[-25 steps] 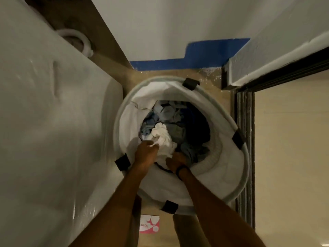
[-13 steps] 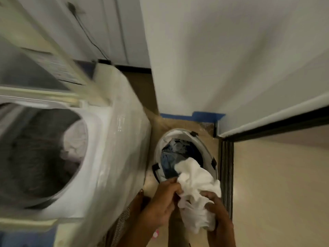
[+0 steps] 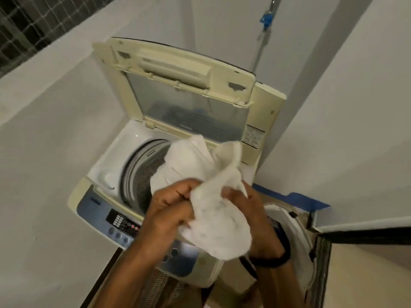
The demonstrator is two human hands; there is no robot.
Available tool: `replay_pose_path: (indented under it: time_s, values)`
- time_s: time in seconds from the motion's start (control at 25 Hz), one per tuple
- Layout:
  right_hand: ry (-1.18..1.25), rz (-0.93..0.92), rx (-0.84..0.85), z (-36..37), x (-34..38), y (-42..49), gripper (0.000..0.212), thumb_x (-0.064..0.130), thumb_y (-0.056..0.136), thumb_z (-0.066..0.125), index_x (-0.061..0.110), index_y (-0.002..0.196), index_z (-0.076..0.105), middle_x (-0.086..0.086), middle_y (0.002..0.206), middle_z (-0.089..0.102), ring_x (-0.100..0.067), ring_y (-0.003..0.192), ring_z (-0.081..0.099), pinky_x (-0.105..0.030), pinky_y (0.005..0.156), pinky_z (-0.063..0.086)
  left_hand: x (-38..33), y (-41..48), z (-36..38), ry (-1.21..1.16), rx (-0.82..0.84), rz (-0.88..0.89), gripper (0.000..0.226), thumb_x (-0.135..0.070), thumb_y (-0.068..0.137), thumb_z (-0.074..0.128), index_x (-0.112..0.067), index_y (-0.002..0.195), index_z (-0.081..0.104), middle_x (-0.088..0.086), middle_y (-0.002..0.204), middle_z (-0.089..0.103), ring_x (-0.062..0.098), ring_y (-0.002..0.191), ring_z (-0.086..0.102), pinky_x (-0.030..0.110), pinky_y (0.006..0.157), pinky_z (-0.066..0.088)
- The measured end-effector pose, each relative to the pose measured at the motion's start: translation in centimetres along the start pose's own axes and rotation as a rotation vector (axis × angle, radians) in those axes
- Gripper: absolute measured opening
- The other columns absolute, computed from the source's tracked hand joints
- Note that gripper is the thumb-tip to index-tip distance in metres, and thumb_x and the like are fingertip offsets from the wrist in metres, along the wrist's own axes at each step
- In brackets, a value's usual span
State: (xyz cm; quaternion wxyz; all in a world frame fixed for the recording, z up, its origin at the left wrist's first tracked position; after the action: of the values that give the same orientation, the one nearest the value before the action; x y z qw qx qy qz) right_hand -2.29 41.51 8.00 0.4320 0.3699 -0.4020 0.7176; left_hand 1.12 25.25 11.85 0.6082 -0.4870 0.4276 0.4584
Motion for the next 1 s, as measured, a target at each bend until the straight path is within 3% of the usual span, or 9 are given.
replay_pose_path:
  time_s: [0.08,0.16,0.32,0.44,0.6,0.72,0.84,0.92,1.0]
  values:
    - [0.055,0.050,-0.001,2.3,-2.2,3.7,0.027,0.041,0.080,0.073,0.033,0.106,0.072,-0.005,0.111,0.075,-0.022,0.103,0.071,-0.034,0.086,0.060,1.1,2.7,-4.3,0.166,-0.260,0.013,0.028,-0.015,0.078,0.057,-0.024,0.099,0.073,0.005,0.091,0.073,0.018,0.080,0.066,0.029,0.065,0.049]
    - [-0.237,0.123,-0.077,3.9,-5.6,7.7,0.027,0.039,0.091,0.065,0.025,0.114,0.067,-0.007,0.118,0.072,-0.023,0.110,0.068,-0.037,0.095,0.057,3.9,5.5,-8.3,0.443,-0.428,-0.102,0.030,-0.013,0.089,0.053,-0.024,0.116,0.063,0.007,0.114,0.068,0.021,0.101,0.064,0.028,0.074,0.049]
    - [-0.747,0.329,-0.318,1.5,-12.8,9.0,0.034,0.036,0.098,0.052,0.014,0.123,0.062,-0.006,0.122,0.068,-0.026,0.115,0.063,-0.033,0.101,0.048,9.4,5.8,-11.8,0.746,-0.418,-0.336,0.055,-0.021,0.089,0.063,-0.016,0.140,0.040,0.009,0.134,0.054,0.028,0.116,0.058,0.043,0.094,0.050]
    - [-0.581,0.244,-0.464,-1.0,-14.6,6.1,0.020,0.027,0.095,0.055,0.020,0.092,0.073,-0.001,0.088,0.077,-0.020,0.084,0.074,-0.043,0.087,0.059,11.3,5.0,-9.5,0.673,-0.419,-0.347,0.059,-0.024,0.088,0.067,-0.020,0.141,0.041,0.010,0.125,0.061,0.026,0.110,0.061,0.043,0.095,0.051]
    - [-0.340,0.125,-0.721,-7.0,-14.5,1.0,0.015,0.027,0.097,0.059,0.022,0.093,0.072,0.002,0.077,0.077,-0.012,0.067,0.073,-0.025,0.060,0.060,12.4,5.0,-3.4,0.678,-0.425,-0.332,0.049,-0.022,0.089,0.067,-0.024,0.135,0.049,0.007,0.110,0.064,0.025,0.099,0.063,0.038,0.090,0.050]
    - [-0.353,0.167,-0.865,-13.8,-16.0,-3.2,0.022,0.022,0.098,0.057,0.017,0.081,0.071,-0.001,0.068,0.073,-0.014,0.060,0.068,-0.029,0.058,0.059,14.0,5.1,3.7,0.689,-0.265,-0.299,0.036,-0.026,0.091,0.064,-0.033,0.125,0.055,-0.004,0.104,0.065,0.017,0.092,0.063,0.035,0.082,0.052]
    - [-0.327,0.381,-0.950,-22.0,-20.5,-7.0,0.027,0.018,0.097,0.057,0.022,0.073,0.067,-0.005,0.072,0.073,-0.022,0.066,0.070,-0.045,0.066,0.062,19.0,5.5,11.4,0.748,0.090,-0.359,0.027,-0.034,0.091,0.064,-0.037,0.117,0.060,-0.013,0.102,0.065,0.005,0.089,0.062,0.027,0.078,0.053]
    - [-0.312,0.566,-0.973,-27.6,-25.0,-8.4,0.028,0.016,0.096,0.057,0.025,0.070,0.064,-0.012,0.079,0.074,-0.031,0.078,0.072,-0.050,0.074,0.061,24.9,6.3,15.8,0.833,0.320,-0.466,0.029,-0.042,0.091,0.061,-0.039,0.120,0.058,-0.015,0.109,0.062,0.001,0.092,0.059,0.015,0.071,0.045]
    - [-0.349,0.719,-0.948,-33.9,-31.2,-8.7,0.031,0.014,0.095,0.056,0.020,0.065,0.062,-0.020,0.083,0.073,-0.038,0.083,0.070,-0.052,0.078,0.059,33.2,7.8,19.5,0.869,0.418,-0.580,0.032,-0.042,0.091,0.059,-0.036,0.123,0.058,-0.010,0.118,0.063,0.007,0.099,0.059,0.019,0.077,0.046]
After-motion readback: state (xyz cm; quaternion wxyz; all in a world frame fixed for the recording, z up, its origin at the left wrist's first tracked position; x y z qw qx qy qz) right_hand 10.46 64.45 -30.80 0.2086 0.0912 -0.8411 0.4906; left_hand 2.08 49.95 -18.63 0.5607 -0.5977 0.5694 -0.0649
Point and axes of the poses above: each hand's wrist, its own y-axis towards the middle knuckle, its own z-axis out of the palm, x = y × z, the point moved 1 cm from there along y, towards the middle knuckle
